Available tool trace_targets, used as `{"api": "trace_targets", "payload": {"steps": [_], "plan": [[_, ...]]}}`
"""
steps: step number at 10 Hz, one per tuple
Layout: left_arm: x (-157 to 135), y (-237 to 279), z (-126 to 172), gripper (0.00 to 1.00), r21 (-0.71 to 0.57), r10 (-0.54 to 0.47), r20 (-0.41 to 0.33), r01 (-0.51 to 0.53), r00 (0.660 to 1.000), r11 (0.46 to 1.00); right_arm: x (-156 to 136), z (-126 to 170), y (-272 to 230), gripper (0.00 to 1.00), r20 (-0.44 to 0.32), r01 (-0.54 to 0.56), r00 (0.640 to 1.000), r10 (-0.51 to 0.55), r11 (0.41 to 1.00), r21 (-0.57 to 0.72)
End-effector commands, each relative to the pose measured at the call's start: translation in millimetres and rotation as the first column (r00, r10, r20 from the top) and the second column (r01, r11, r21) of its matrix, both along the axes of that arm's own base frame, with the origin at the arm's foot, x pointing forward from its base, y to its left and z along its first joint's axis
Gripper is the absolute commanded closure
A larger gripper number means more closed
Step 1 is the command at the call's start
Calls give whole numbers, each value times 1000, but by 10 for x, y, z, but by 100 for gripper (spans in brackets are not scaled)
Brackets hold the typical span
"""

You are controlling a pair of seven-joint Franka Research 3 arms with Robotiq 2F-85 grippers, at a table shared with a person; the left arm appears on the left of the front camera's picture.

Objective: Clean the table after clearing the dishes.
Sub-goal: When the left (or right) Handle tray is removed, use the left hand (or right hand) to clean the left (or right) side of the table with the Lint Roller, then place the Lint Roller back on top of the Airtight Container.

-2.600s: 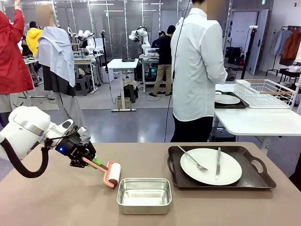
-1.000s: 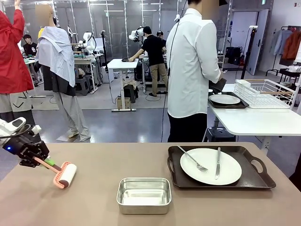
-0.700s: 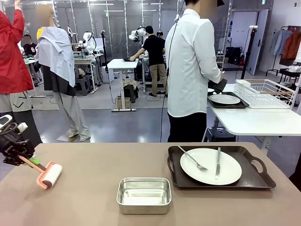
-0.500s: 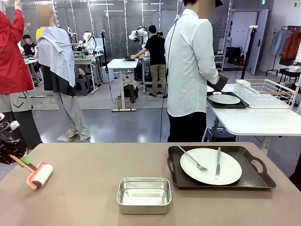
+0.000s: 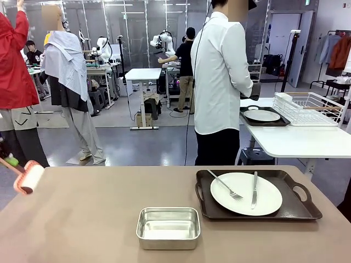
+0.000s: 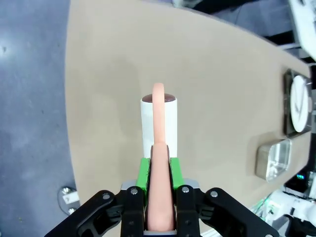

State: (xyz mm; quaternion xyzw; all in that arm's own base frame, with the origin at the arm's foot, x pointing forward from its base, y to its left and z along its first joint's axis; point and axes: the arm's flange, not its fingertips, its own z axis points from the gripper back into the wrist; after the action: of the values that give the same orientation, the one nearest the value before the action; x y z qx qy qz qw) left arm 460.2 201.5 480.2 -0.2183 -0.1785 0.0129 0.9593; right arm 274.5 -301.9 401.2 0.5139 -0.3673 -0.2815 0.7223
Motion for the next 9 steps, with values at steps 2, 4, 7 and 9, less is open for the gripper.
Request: {"api": "trace_targets", "payload": {"steps": [2, 4, 7, 9], "plan": [[0, 0, 0, 80, 0, 0, 0, 0, 1000, 1000, -8, 24, 4, 0, 9, 5, 1000, -5, 1000, 13], [0, 0, 0, 80, 0, 0, 0, 0, 1000, 1000, -8, 24, 4, 0, 9, 5, 1000, -5, 1000, 13], [0, 0, 0, 80, 0, 0, 0, 0, 1000, 1000, -8, 24, 4, 0, 9, 5, 1000, -5, 1000, 13], [0, 0, 0, 80, 0, 0, 0, 0, 1000, 1000, -8, 24, 4, 0, 9, 5, 1000, -5, 1000, 13]]}}
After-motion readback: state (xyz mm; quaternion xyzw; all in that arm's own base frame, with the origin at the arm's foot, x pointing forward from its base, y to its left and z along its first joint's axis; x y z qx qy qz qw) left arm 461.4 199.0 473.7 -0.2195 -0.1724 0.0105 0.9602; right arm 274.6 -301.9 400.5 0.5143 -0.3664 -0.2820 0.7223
